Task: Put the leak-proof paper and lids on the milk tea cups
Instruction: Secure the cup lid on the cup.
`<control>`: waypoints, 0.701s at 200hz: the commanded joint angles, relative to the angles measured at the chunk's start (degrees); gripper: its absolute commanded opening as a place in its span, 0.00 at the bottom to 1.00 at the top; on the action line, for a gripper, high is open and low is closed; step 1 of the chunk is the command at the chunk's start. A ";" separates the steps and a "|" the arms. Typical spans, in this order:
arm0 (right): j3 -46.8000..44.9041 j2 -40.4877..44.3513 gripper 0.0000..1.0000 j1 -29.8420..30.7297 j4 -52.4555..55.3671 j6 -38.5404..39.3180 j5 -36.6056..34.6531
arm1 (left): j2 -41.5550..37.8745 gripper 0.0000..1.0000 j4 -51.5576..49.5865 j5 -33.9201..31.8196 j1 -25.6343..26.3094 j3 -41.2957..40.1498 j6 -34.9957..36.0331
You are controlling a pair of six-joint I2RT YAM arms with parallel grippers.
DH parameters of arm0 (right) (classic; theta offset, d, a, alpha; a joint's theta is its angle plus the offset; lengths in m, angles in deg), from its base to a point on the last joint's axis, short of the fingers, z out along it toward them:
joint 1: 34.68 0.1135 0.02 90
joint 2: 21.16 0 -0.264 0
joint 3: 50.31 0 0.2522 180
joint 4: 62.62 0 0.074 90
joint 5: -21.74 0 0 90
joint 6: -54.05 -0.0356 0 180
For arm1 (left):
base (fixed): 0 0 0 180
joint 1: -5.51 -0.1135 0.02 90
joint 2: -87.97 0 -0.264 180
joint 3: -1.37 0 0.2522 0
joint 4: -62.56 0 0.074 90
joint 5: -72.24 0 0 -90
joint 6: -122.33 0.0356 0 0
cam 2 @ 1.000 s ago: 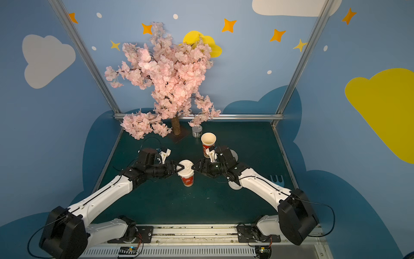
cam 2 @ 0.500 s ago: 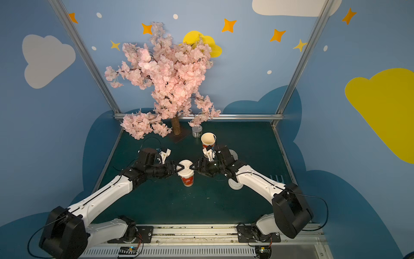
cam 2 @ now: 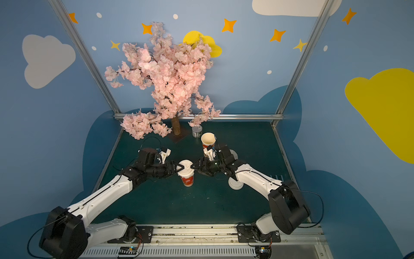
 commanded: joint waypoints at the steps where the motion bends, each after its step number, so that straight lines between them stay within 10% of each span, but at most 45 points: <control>1: -0.91 -1.60 0.71 -0.37 4.95 1.35 -2.76 | -0.30 0.61 -5.53 0.09 -1.45 1.47 0.42; 140: -0.50 -2.47 0.71 -0.28 4.57 1.37 -2.01 | 7.05 0.60 -0.40 5.03 -4.94 3.24 -1.40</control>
